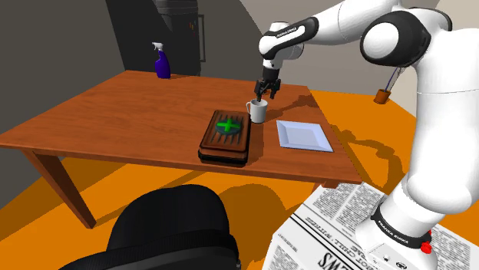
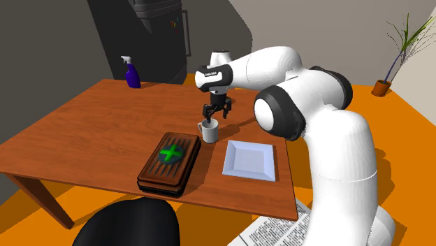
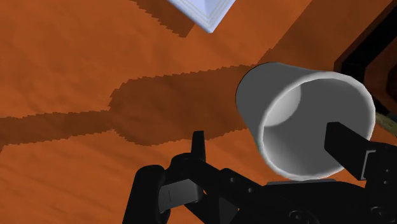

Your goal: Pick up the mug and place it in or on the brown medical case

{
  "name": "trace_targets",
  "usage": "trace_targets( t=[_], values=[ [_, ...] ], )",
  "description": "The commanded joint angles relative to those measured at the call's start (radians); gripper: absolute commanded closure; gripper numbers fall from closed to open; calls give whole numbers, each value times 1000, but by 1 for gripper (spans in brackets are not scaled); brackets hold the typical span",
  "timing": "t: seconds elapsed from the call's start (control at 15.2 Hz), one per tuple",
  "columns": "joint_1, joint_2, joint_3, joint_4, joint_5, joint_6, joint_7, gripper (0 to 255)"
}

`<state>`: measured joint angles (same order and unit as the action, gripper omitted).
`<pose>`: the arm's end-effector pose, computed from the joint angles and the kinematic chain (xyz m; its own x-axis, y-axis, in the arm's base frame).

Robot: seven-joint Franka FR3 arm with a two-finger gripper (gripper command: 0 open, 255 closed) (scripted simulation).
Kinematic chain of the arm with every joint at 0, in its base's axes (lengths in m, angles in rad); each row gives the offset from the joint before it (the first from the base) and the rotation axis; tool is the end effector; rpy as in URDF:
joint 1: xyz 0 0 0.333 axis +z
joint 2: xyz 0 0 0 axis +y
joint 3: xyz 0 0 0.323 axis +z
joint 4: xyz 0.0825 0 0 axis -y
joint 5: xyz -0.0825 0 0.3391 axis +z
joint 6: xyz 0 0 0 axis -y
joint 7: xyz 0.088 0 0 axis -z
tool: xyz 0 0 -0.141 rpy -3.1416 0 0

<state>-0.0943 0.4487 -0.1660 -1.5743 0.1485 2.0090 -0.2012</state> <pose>0.6267 -0.1392 0.3753 0.9943 -0.1067 0.0043 -0.1062 -0.9924 -0.0626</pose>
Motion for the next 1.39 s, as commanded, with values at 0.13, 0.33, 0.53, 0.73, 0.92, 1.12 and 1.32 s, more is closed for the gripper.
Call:
trace_targets(
  t=[0.13,0.33,0.53,0.73,0.92,1.12,1.32],
  values=[
    [0,27,4,-19,7,45,-4,0],
    [1,40,6,-34,10,73,-6,0],
    [1,40,6,-34,10,73,-6,0],
    [1,40,6,-34,10,73,-6,0],
    [1,40,6,-34,10,73,-6,255],
    [1,40,6,-34,10,73,-6,255],
    [1,40,6,-34,10,73,-6,255]
  ],
)
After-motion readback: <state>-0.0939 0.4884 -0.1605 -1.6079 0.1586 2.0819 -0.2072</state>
